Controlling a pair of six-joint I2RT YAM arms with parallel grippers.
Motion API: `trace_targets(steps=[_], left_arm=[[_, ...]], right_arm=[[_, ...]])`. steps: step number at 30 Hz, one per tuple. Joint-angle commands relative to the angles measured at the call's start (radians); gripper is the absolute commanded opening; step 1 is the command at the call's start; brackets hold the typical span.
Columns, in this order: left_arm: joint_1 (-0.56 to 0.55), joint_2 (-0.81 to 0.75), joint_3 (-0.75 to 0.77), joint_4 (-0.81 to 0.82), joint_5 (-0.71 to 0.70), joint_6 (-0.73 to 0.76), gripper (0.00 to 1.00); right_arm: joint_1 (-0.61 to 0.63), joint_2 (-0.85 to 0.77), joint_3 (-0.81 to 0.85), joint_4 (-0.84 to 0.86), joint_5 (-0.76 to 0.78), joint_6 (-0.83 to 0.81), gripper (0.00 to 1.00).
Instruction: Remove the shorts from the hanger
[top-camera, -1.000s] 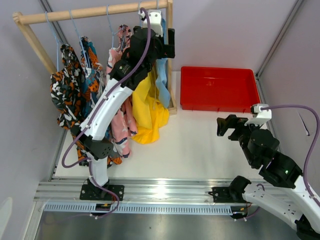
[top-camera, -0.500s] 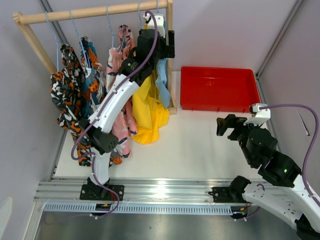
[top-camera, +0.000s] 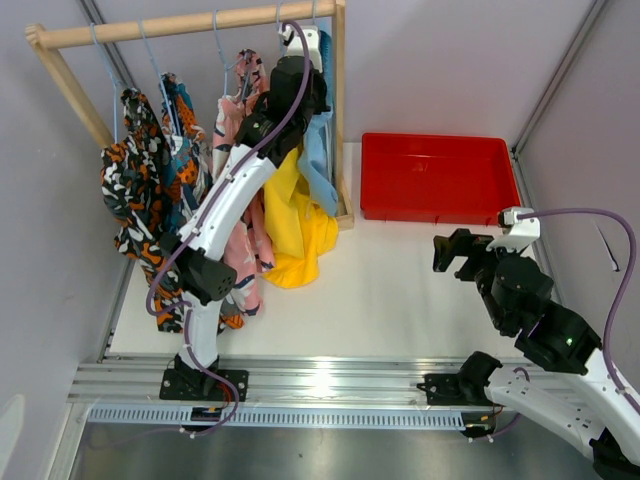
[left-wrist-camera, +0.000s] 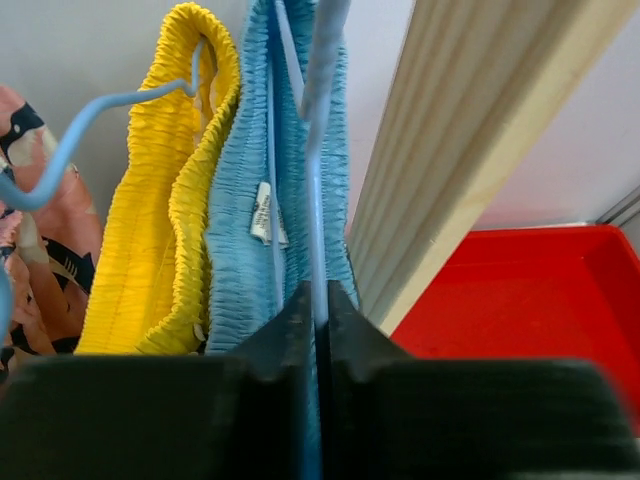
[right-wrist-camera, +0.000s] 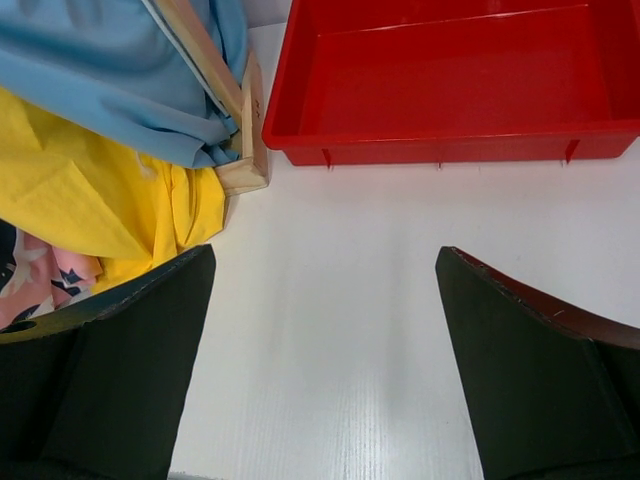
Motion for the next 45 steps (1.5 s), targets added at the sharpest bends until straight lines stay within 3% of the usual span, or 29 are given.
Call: trace_targets(steps=[1,3,20,24,27,30,31,32,34,39,45], left_arm=[[0.013,0.001,0.045,0.028,-0.008,0.018,0.07],[0.015,-0.002,0.064,0.022,-0.003,0.033,0.00],[0.015,-0.229,0.105,0.005,0.026,0.162,0.00],[0.010,-0.265,0.099,-0.075,0.036,0.157,0.00],[-0.007,-0.327,0.030,-0.160,0.081,0.145,0.00],[-0.065,-0.493,-0.218,-0.205,0.067,0.157,0.00],[-0.082,-0.555,-0.437,-0.167,0.060,0.165,0.00],[-0.102,-0.680,-0.511,-0.136,0.050,0.166,0.00],[-0.140,-0.776,-0.664,-0.142,0.046,0.133,0.00],[-0.200,-1.000,-0.810,-0.232,0.156,0.062,0.00],[-0.208,-1.149,-0.799,-0.271,0.470,0.010,0.00]], right_arm=[[0.005,0.001,-0.010,0.011,0.035,0.007,0.99],[0.005,0.001,-0.016,0.014,0.033,0.008,0.99],[0.005,0.030,0.016,0.072,-0.025,0.015,0.99],[0.005,0.031,0.034,0.072,-0.039,0.015,0.99],[0.005,0.025,0.053,0.095,-0.075,-0.022,1.00],[0.006,0.039,0.088,0.117,-0.129,-0.067,1.00],[0.005,0.050,0.122,0.117,-0.172,-0.074,0.99],[0.005,0.060,0.140,0.112,-0.194,-0.082,0.99],[0.006,0.103,0.191,0.106,-0.278,-0.106,0.99],[0.005,0.166,0.260,0.155,-0.442,-0.123,0.99],[0.005,0.221,0.356,0.192,-0.580,-0.179,0.99]])
